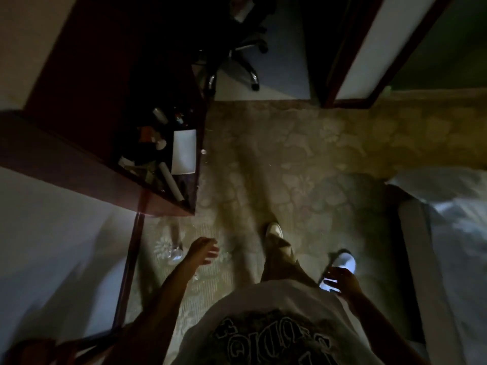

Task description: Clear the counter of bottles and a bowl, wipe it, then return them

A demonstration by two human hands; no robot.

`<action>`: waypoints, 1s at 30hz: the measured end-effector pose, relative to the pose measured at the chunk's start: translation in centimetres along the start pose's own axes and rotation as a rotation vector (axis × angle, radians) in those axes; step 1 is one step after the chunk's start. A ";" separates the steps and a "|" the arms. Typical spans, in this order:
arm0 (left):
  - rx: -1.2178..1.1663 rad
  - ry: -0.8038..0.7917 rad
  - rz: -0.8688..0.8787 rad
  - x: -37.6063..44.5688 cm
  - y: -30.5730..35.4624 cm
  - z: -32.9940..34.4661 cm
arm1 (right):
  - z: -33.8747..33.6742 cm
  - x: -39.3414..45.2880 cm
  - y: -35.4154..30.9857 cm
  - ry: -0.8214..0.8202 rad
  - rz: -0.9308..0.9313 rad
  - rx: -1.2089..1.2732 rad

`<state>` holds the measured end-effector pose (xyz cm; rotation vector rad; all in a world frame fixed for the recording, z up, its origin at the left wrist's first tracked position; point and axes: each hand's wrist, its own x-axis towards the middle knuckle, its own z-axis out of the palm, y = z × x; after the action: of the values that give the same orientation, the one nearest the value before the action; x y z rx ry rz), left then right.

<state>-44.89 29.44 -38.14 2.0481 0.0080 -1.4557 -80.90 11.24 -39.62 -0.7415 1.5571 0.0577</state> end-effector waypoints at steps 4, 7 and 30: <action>-0.110 0.034 -0.125 1.6 4.1 -1.4 | 4.3 4.1 -13.1 -0.077 -0.069 -0.162; -0.241 0.123 -0.111 3.9 9.5 -2.7 | 8.2 6.5 -24.3 -0.152 -0.136 -0.248; 0.687 1.394 0.946 7.0 68.2 -30.2 | 51.8 -4.8 -91.3 -0.516 -1.772 -0.612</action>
<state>7.17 -13.47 -5.59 2.5459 -0.8277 0.7238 8.04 -34.65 -7.58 -2.1343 -0.0215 -0.5566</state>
